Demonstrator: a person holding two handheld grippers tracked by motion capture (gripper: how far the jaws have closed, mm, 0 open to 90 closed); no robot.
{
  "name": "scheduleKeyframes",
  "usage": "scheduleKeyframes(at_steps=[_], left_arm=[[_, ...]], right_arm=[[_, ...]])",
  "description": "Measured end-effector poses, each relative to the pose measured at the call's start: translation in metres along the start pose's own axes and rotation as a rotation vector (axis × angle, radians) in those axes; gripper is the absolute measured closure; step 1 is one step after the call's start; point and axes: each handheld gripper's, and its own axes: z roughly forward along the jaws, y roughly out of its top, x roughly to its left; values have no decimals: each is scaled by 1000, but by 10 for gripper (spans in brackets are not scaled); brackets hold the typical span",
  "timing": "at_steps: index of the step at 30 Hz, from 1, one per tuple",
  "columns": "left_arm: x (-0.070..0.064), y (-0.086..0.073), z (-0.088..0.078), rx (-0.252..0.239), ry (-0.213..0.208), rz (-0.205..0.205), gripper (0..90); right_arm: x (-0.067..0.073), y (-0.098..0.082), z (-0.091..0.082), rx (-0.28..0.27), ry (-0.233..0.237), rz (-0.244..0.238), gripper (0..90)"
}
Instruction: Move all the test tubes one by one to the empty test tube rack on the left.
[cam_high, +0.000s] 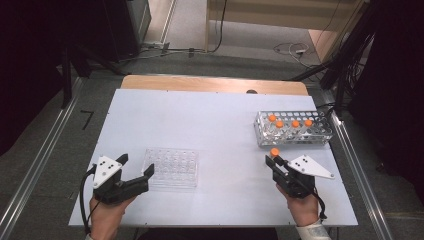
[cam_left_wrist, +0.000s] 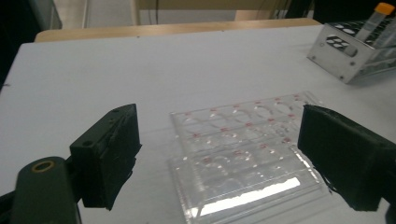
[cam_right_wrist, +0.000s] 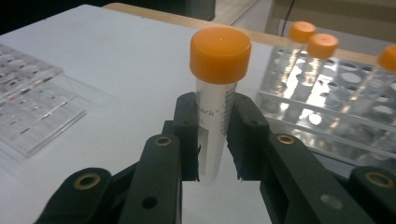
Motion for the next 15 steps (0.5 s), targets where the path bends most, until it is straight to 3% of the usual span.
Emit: scheduleKeyframes(at_steps=[1, 2, 5, 7, 15], left_arm=[[0, 0, 0, 0, 0, 0, 138], [-11, 2, 5, 6, -30, 25, 138], [-20, 2, 10, 16, -58, 48, 143], [-34, 1, 17, 32, -101, 72, 144], [-64, 8, 30, 21, -190, 106, 188]], right_arm=[[3, 0, 2, 1, 9, -6, 720], [8, 0, 4, 3, 22, -11, 720], [18, 0, 9, 15, 49, -26, 721], [25, -1, 11, 22, 62, -41, 720], [47, -1, 20, 32, 124, -67, 720]])
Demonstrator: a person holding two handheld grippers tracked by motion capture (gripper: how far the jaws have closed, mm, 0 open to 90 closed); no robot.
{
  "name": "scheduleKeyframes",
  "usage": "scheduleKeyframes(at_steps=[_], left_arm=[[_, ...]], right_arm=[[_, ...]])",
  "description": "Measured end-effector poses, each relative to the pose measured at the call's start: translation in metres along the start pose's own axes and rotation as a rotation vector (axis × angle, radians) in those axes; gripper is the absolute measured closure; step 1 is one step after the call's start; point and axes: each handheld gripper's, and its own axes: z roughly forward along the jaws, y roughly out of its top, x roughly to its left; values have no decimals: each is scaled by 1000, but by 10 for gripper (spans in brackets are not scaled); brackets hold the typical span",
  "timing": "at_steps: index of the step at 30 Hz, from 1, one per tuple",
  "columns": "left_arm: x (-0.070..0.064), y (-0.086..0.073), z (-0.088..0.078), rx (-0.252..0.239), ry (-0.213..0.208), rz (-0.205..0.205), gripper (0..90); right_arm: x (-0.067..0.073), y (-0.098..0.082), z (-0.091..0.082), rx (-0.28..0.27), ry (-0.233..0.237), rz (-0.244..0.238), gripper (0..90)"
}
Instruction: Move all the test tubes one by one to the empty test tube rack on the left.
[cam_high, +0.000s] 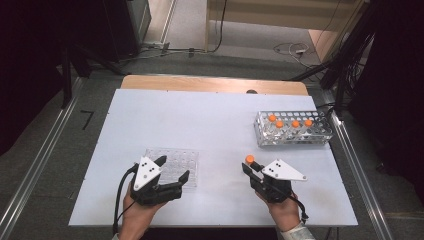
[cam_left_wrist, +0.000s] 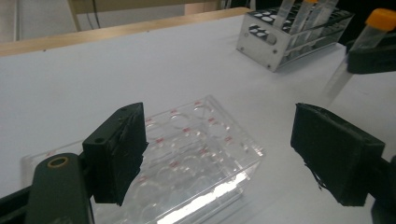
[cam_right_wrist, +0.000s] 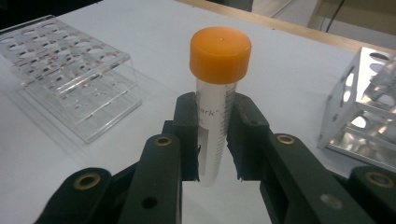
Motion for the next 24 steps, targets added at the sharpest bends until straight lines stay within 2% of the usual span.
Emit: scheduleKeyframes(at_steps=[3, 4, 6, 7, 10, 12, 13, 14, 16, 24], left_arm=[[-6, 3, 5, -2, -20, 6, 205], [-14, 7, 12, 0, -42, 17, 206], [-18, 9, 15, 0, -55, 20, 223], [-26, 13, 22, 0, -79, 30, 232], [-33, 17, 29, -1, -104, 39, 256], [-42, 21, 37, 3, -132, 53, 272], [-49, 24, 42, 0, -162, 55, 286], [-49, 24, 42, 0, -162, 55, 295], [-59, 27, 52, 5, -202, 70, 325], [-71, 32, 67, 10, -246, 82, 443]], right_arm=[[6, 0, 5, 11, 24, -4, 720], [9, -1, 7, 17, 30, -11, 721], [12, -1, 9, 20, 37, -19, 720], [16, -1, 11, 23, 50, -28, 720], [18, 0, 12, 21, 59, -37, 720], [21, -1, 13, 29, 69, -41, 720], [22, -1, 14, 29, 71, -42, 720], [22, -1, 14, 29, 72, -41, 720], [22, -1, 14, 31, 77, -39, 721], [25, -2, 14, 32, 93, -41, 720]])
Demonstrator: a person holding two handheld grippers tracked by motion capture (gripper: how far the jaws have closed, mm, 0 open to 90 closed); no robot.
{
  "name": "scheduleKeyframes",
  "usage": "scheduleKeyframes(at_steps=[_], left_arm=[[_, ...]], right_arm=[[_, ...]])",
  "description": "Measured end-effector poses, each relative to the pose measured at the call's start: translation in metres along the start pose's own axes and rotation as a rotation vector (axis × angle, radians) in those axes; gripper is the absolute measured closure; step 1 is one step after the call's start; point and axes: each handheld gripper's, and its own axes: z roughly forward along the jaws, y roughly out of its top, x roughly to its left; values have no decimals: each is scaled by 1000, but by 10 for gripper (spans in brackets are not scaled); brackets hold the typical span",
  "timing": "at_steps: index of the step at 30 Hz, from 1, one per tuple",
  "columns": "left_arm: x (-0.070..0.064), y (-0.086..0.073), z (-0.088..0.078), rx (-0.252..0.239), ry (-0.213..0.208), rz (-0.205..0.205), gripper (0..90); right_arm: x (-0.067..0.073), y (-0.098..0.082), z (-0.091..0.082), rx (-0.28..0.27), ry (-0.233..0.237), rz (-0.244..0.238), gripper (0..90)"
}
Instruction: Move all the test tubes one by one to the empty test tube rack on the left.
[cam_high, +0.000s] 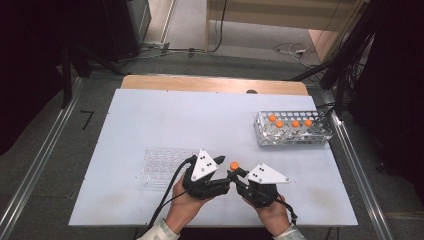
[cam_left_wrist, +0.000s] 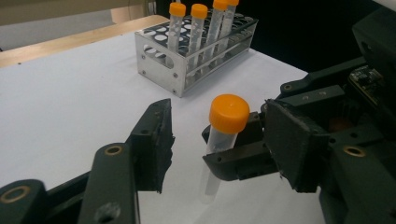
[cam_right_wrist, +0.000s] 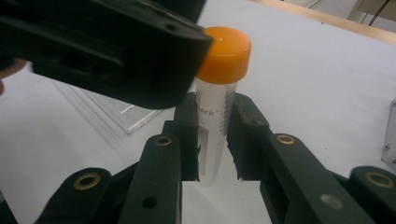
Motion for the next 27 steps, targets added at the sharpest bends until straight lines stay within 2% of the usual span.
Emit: scheduleKeyframes(at_steps=[5, 15, 27], left_arm=[[0, -1, 5, 10, -7, 8, 551], [-2, -3, 9, 12, -15, 17, 680], [-6, -1, 11, 5, -7, 21, 699]], right_arm=[[0, 0, 0, 1, 10, 4, 720], [2, 0, 2, 5, 17, -1, 720], [-1, -1, -2, 2, 23, 20, 713]])
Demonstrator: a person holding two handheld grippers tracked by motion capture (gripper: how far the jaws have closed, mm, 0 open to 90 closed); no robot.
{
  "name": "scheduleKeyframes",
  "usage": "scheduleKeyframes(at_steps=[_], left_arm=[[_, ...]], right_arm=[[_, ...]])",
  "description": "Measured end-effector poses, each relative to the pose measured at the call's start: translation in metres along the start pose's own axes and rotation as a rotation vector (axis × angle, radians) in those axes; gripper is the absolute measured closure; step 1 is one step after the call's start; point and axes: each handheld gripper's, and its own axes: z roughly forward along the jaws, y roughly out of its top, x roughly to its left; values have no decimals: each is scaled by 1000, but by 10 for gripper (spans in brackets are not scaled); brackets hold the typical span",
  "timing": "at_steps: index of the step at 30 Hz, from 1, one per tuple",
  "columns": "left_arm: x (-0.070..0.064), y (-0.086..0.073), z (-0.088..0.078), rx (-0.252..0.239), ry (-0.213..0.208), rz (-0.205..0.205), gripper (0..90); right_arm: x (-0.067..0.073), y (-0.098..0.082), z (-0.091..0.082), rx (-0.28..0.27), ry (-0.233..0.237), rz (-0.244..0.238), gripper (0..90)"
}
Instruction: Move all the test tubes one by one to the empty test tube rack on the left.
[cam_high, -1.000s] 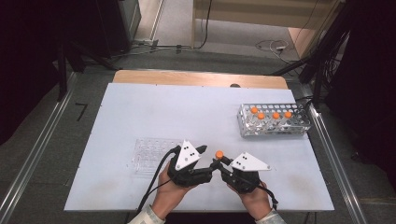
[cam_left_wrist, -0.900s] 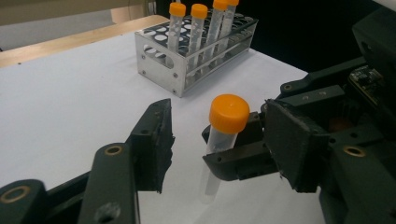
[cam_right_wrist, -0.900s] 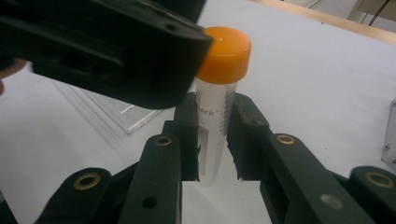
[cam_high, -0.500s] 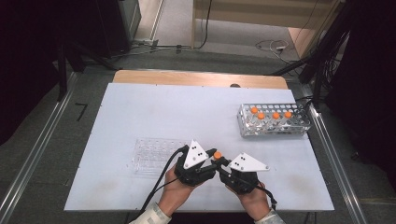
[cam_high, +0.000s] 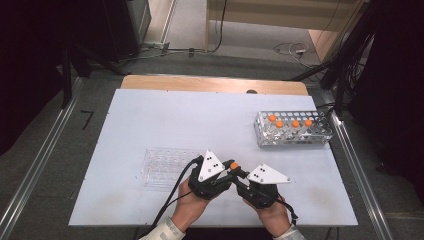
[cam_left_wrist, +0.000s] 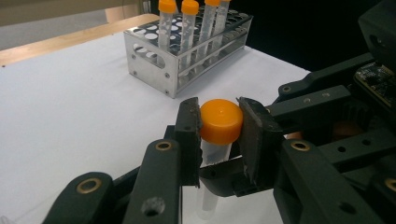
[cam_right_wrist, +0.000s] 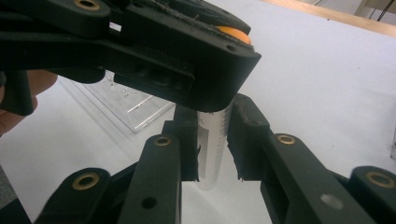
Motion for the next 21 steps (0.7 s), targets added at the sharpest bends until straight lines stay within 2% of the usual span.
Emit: scheduleKeyframes(at_steps=[6, 7, 8, 13, 21], left_arm=[[2, 1, 2, -8, 10, -14, 700], [2, 1, 3, -8, 10, -20, 700], [4, 0, 5, -8, 11, -31, 700], [7, 1, 7, -18, 7, -58, 701], [13, 3, 1, -35, 14, -81, 701]], right_arm=[[-3, -1, 0, 6, 14, 6, 613], [-4, -2, 0, 17, 23, 13, 578], [-5, -2, 0, 22, 27, 15, 499], [-8, -3, 0, 43, 37, 21, 368], [-14, -6, -8, 51, 11, 33, 285]])
